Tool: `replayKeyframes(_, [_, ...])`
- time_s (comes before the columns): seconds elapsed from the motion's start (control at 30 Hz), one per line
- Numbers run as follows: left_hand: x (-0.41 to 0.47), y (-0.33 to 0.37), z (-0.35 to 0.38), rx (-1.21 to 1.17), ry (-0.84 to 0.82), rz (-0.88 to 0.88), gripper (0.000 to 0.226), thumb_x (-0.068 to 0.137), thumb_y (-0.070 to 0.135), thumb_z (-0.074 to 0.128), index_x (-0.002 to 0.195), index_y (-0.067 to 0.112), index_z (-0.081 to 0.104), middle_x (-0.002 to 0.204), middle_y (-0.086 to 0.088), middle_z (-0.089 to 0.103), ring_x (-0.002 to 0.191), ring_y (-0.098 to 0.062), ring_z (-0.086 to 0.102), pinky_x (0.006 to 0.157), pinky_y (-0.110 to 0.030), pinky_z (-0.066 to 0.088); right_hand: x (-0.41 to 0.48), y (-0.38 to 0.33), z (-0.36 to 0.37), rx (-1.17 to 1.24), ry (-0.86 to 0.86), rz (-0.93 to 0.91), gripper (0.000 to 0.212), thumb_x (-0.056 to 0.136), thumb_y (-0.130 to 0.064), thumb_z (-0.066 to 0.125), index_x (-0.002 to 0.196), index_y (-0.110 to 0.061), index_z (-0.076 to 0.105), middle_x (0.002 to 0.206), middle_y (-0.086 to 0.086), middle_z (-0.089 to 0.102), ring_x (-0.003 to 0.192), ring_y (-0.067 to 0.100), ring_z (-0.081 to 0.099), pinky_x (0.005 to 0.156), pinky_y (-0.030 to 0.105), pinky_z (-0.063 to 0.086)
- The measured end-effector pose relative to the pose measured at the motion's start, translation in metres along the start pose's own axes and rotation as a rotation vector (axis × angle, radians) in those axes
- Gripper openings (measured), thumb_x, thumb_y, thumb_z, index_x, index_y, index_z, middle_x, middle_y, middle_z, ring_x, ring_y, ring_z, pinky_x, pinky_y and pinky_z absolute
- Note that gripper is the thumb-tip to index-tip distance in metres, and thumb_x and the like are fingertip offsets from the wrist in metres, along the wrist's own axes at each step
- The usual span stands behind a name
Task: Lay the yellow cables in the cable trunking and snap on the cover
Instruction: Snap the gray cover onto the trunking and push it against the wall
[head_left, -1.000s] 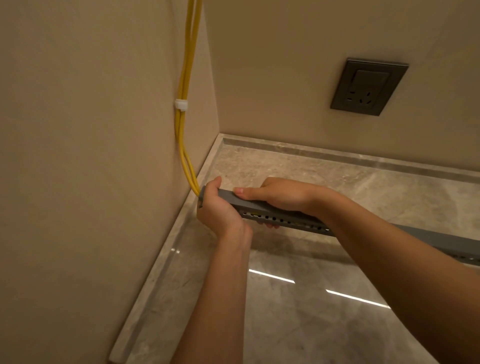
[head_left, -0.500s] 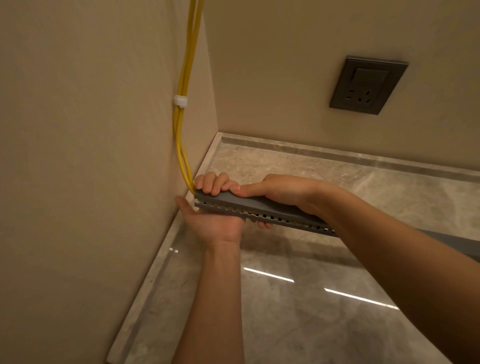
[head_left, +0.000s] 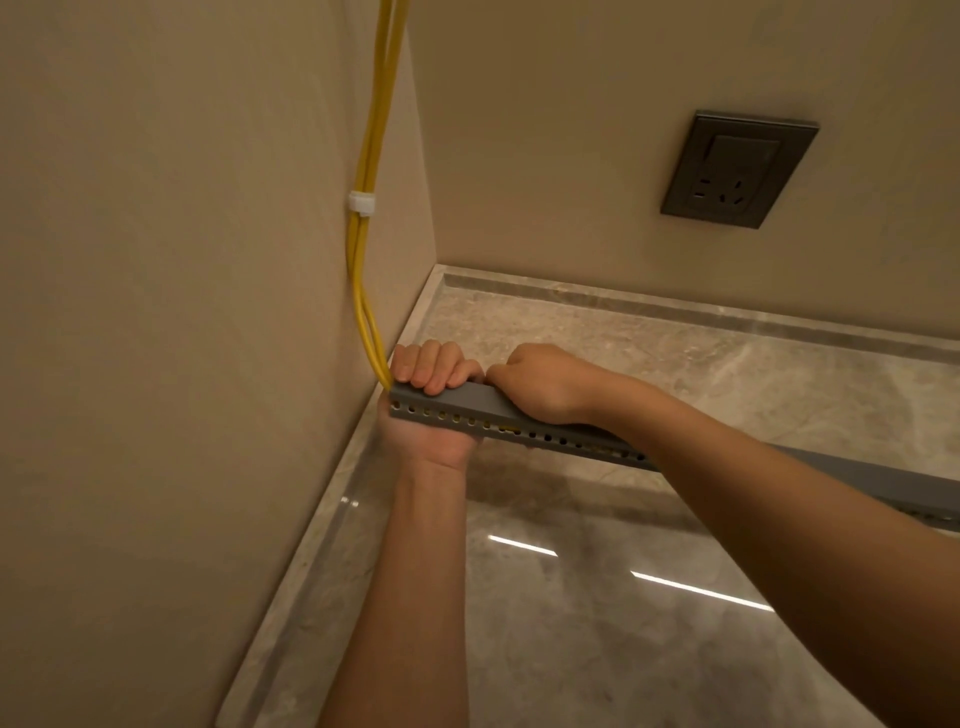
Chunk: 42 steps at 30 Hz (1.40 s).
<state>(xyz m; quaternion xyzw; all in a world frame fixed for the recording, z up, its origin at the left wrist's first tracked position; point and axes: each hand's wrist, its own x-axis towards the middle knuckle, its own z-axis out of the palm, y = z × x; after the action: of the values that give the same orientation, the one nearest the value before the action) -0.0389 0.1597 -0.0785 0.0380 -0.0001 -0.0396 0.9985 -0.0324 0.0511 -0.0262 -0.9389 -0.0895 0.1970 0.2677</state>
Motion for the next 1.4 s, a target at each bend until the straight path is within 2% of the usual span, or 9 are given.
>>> replayKeyframes(0.17, [-0.002,0.001,0.003,0.043,0.038,0.003,0.03,0.066,0.016,0.034,0.04,0.017,0.049,0.04,0.006,0.044,0.037,-0.005,0.042,0.041,-0.016,0.038,0.003,0.0,0.002,-0.085,-0.062,-0.027,0.035,0.098,-0.011,0.027,0.098,0.001,0.061,0.087,0.017,0.052,0.076,0.019,0.043,0.056,0.027,0.027])
replayKeyframes(0.4, [-0.004,0.002,0.005,0.088,0.061,-0.001,0.031,0.065,0.017,0.033,0.038,0.018,0.048,0.038,0.007,0.042,0.036,-0.004,0.04,0.04,-0.015,0.037,0.002,-0.002,0.004,-0.158,-0.142,-0.023,0.035,0.098,-0.008,0.027,0.107,0.004,0.059,0.112,0.023,0.058,0.087,0.026,0.05,0.058,0.021,0.025])
replayKeyframes(0.6, [-0.005,0.002,0.005,0.084,0.032,-0.018,0.033,0.067,0.018,0.032,0.038,0.017,0.047,0.038,0.007,0.042,0.036,-0.005,0.04,0.04,-0.016,0.037,-0.001,-0.002,0.001,-0.136,-0.143,-0.005,0.035,0.098,-0.007,0.028,0.107,0.002,0.059,0.097,0.015,0.053,0.094,0.028,0.059,0.07,0.025,0.042])
replayKeyframes(0.73, [-0.005,0.002,0.004,0.08,0.018,-0.029,0.034,0.069,0.018,0.033,0.039,0.018,0.049,0.039,0.007,0.044,0.037,-0.005,0.041,0.042,-0.015,0.038,0.001,0.0,0.003,-0.055,-0.101,-0.002,0.037,0.099,-0.011,0.026,0.105,0.001,0.06,0.106,0.02,0.058,0.093,0.028,0.057,0.076,0.029,0.042])
replayKeyframes(0.87, [-0.005,0.001,-0.008,0.078,0.224,-0.004,0.051,0.087,0.02,0.029,0.047,0.013,0.06,0.046,0.002,0.053,0.04,-0.01,0.051,0.046,-0.014,0.045,0.002,0.008,0.008,-0.071,-0.008,-0.091,0.048,0.101,-0.029,0.027,0.064,-0.012,0.051,0.067,0.009,0.053,0.064,0.02,0.049,0.066,0.036,0.041])
replayKeyframes(1.03, [-0.014,-0.002,-0.021,0.324,0.512,0.079,0.062,0.095,0.056,0.02,0.078,0.015,0.063,0.065,-0.001,0.065,0.058,-0.014,0.063,0.062,-0.026,0.049,-0.001,0.012,0.011,-0.032,0.13,-0.093,0.063,0.096,-0.049,0.032,0.045,-0.013,0.034,0.047,0.004,0.042,0.046,0.018,0.039,0.051,0.032,0.032])
replayKeyframes(1.17, [-0.029,-0.008,-0.022,0.53,0.541,0.175,0.062,0.09,0.062,0.028,0.118,0.013,0.056,0.105,-0.005,0.064,0.094,-0.015,0.063,0.073,-0.026,0.052,-0.002,0.012,0.009,0.02,0.123,-0.075,0.063,0.095,-0.052,0.032,0.045,-0.013,0.034,0.048,0.004,0.042,0.046,0.019,0.04,0.053,0.032,0.035])
replayKeyframes(1.3, [-0.037,-0.006,-0.019,0.718,0.546,0.297,0.047,0.089,0.06,0.032,0.115,0.026,0.052,0.1,0.007,0.062,0.089,-0.005,0.063,0.068,-0.02,0.051,-0.009,0.01,0.007,0.035,0.104,-0.091,0.065,0.091,-0.06,0.032,0.047,-0.012,0.042,0.048,0.003,0.042,0.045,0.017,0.04,0.054,0.031,0.037])
replayKeyframes(1.4, [-0.035,-0.007,-0.011,0.761,0.538,0.359,0.038,0.09,0.06,0.031,0.088,0.03,0.055,0.089,0.007,0.066,0.078,-0.004,0.068,0.07,-0.021,0.053,-0.018,0.007,0.007,-0.142,0.161,-0.195,0.061,0.083,-0.07,0.031,0.069,-0.018,0.061,0.057,-0.005,0.053,0.053,0.012,0.049,0.055,0.031,0.043])
